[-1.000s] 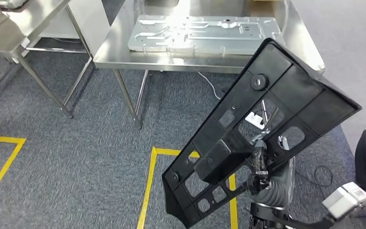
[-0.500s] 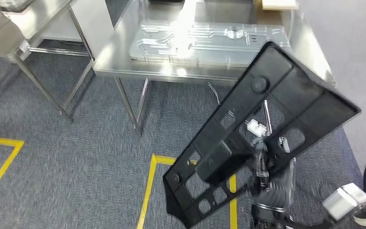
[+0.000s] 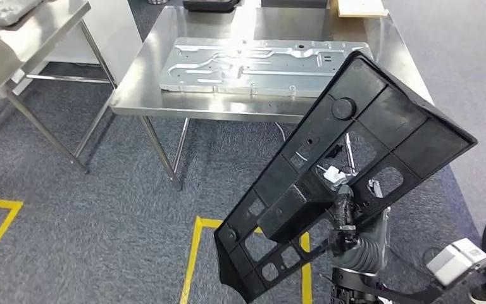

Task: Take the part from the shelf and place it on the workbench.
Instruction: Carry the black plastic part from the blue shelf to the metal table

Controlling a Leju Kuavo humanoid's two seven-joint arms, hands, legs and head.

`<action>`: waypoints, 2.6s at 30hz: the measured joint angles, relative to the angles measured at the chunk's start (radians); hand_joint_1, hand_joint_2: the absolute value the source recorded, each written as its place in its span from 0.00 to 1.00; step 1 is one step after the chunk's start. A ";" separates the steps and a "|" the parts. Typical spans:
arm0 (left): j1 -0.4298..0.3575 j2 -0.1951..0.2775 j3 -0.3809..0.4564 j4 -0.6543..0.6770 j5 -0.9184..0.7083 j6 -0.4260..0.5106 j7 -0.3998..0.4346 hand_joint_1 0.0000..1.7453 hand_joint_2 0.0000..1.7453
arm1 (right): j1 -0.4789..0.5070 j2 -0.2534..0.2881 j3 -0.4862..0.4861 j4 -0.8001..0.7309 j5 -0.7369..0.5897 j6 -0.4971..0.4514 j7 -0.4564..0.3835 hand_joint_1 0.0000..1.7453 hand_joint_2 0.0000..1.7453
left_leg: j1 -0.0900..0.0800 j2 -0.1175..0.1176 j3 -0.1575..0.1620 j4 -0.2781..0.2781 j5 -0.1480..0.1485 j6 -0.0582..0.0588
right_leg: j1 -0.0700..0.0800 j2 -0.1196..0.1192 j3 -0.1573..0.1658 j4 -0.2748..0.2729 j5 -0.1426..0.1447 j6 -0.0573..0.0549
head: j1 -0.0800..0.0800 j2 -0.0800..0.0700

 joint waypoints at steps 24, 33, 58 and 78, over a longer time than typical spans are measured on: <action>-0.002 -0.002 0.000 -0.003 -0.002 -0.002 0.011 0.00 1.00 | -0.008 -0.007 0.000 0.013 -0.030 0.000 -0.002 0.98 1.00 | 0.029 0.003 -0.079 0.264 -0.132 -0.051 | -0.007 -0.007 -0.042 0.007 0.025 -0.011 | -0.005 0.000; 0.000 -0.002 0.000 -0.003 0.001 -0.002 0.014 0.00 1.00 | -0.009 -0.008 0.000 0.015 -0.072 0.000 -0.020 0.98 1.00 | 0.013 0.002 0.024 -0.011 0.005 -0.008 | -0.005 -0.003 0.012 0.019 -0.004 0.018 | -0.006 0.000; -0.001 -0.002 -0.001 -0.003 0.004 0.001 0.017 0.00 1.00 | -0.003 -0.015 0.000 0.013 -0.140 0.005 -0.053 0.98 1.00 | 0.029 0.005 -0.021 0.091 -0.009 -0.042 | -0.002 -0.005 -0.018 0.001 0.013 -0.016 | -0.006 0.000; 0.002 -0.002 -0.001 -0.003 0.013 0.000 0.017 0.00 1.00 | -0.002 -0.017 0.000 0.019 -0.174 0.006 -0.057 0.98 1.00 | 0.023 -0.001 0.127 -0.022 -0.065 -0.041 | -0.009 -0.007 -0.116 0.019 0.078 0.003 | 0.007 0.000</action>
